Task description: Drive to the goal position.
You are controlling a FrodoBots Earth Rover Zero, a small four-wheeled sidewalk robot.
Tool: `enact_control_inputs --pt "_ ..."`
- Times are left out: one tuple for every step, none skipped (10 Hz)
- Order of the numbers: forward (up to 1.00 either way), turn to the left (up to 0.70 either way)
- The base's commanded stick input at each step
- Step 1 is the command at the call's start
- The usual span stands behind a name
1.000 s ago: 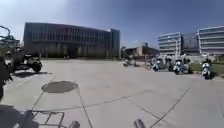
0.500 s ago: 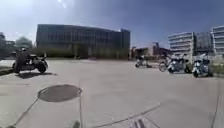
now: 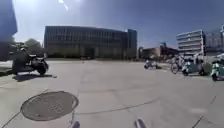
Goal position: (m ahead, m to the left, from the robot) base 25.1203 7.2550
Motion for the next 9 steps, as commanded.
enact_control_inputs --pt "1.00 0.00" --pt "1.00 0.00" --pt "1.00 0.00" --pt "1.00 0.00" --pt "1.00 0.00" --pt "1.00 0.15" --pt "1.00 0.32" --pt "1.00 0.36" --pt "1.00 0.17"
